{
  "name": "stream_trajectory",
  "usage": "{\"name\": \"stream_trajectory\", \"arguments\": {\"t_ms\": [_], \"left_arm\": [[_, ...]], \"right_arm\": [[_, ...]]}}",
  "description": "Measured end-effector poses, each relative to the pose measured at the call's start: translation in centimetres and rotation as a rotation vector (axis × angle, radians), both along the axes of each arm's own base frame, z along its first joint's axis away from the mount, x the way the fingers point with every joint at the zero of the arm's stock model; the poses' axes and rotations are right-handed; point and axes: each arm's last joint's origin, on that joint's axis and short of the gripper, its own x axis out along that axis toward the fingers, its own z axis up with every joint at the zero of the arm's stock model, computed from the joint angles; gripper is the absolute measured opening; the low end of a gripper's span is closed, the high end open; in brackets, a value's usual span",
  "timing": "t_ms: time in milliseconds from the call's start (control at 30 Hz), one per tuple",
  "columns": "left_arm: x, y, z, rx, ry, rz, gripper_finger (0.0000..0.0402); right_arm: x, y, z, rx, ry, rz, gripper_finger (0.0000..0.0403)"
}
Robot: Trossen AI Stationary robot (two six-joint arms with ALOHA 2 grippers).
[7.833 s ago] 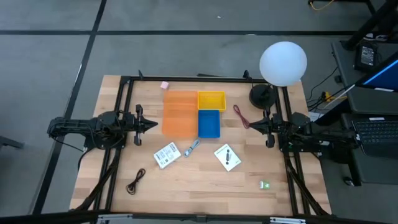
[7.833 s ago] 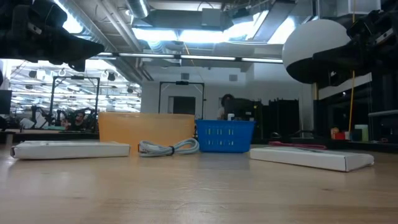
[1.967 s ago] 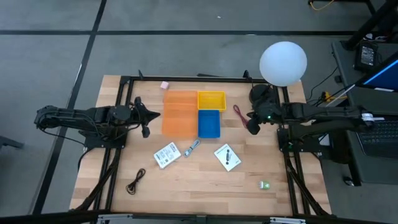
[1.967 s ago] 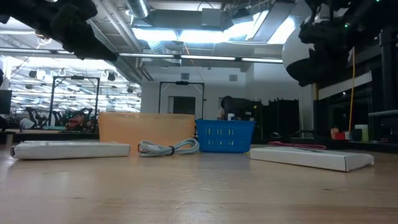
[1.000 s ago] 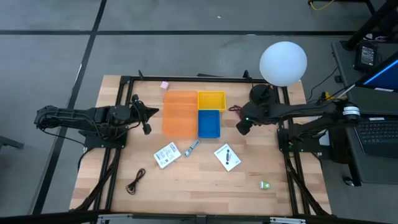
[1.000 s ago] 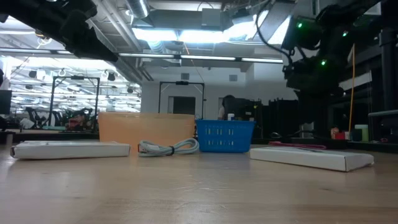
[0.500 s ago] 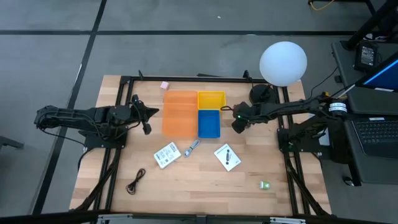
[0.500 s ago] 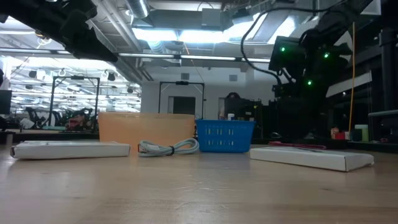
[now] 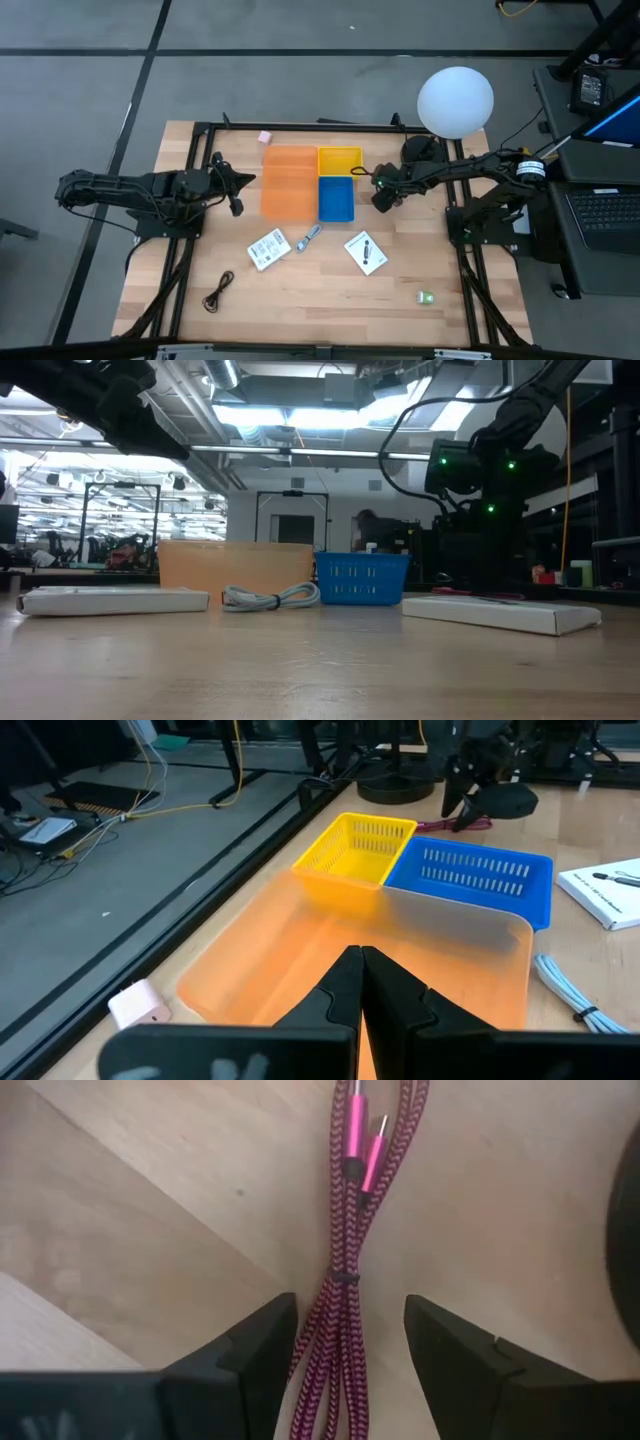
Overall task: Pick and place items into bin
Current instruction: Put the red charger cable into the orange bin
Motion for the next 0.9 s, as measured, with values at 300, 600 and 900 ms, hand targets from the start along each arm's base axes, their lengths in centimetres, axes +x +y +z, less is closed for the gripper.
{"name": "stream_trajectory", "arguments": {"t_ms": [300,600,900], "left_arm": [[0.0,0.0,0.0,0.002,0.005,-0.002,0.0004],[0.0,0.0,0.0,0.002,0.005,-0.002,0.0004],[0.0,0.0,0.0,0.001,0.005,-0.003,0.0004]], "right_arm": [[0.0,0.1,0.1,0.045,-0.02,-0.001,0.0119],[-0.1,0.2,0.2,0.07,-0.023,0.007,0.0009],[-1.1,0.7,2.4,0.067,-0.07,0.052,0.0002]]}}
